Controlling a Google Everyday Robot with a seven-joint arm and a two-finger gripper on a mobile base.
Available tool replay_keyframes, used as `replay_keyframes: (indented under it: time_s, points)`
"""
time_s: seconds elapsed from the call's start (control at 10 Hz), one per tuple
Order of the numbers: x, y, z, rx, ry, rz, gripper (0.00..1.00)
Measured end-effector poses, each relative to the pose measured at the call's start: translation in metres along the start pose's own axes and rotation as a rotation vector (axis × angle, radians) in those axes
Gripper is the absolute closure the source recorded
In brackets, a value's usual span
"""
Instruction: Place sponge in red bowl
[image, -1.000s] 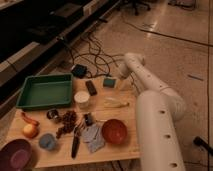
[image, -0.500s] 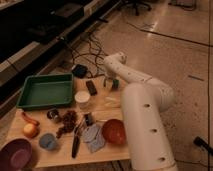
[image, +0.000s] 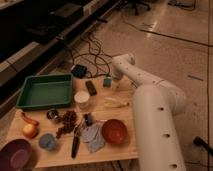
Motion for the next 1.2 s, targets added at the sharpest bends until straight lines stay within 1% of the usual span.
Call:
replay_keyframes:
  time_s: [0.2,0.4,0.5,0.6,0.9,1.0,1.2]
  points:
    - [0.010,-0.005,0.000,-0.029,-0.032,0.027,0.20]
    - [0.010,-0.008,0.003,-0.071,-0.047,0.040,0.20]
    - [0.007,-0.009,0.003,-0.074,-0.047,0.038,0.20]
    - [0.006,-0.007,0.007,-0.087,-0.035,0.035,0.20]
    - [0.004,-0.006,0.015,-0.104,-0.017,0.032,0.20]
    - [0.005,-0.005,0.020,-0.113,-0.014,0.034,0.20]
    - [0.009,-0.006,0.027,-0.128,-0.022,0.044,0.20]
